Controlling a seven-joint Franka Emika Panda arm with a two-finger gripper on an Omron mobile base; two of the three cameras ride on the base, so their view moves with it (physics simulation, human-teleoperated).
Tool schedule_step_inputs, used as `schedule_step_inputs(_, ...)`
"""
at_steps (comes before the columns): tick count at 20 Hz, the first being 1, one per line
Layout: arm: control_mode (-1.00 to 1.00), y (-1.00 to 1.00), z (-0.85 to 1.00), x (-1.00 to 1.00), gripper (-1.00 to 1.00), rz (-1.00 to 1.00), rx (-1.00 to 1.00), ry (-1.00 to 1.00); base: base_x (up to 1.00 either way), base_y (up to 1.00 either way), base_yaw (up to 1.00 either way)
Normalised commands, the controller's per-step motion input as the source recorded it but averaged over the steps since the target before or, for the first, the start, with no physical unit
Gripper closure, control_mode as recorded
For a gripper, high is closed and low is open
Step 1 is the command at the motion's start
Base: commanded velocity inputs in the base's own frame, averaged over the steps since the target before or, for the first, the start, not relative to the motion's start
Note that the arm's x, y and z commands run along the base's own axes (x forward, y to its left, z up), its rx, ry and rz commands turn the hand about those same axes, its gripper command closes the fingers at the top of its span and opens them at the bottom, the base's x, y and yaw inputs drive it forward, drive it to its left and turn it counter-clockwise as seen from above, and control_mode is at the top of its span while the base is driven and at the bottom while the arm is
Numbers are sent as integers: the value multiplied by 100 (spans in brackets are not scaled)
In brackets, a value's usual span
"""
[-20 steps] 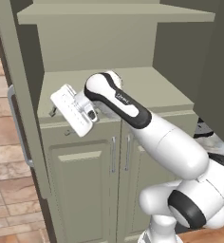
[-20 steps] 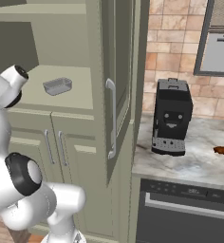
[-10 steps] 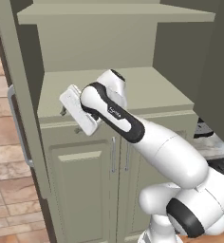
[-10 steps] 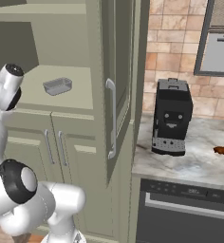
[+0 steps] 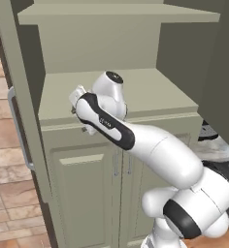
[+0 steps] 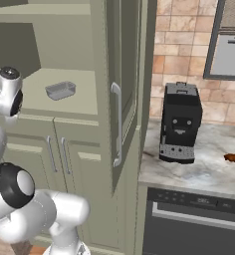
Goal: Retrieve the tupperware from the cabinet, then place the raw meat into the tupperware to avoid contamination.
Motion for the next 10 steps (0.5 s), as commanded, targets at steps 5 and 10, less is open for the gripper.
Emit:
schedule_step_inputs(5, -100, -17, 1, 30, -100, -33, -15, 0, 0, 0, 0)
schedule_step_inputs(10, -100, -47, 3, 28, -100, -27, -13, 5, 0, 0, 0)
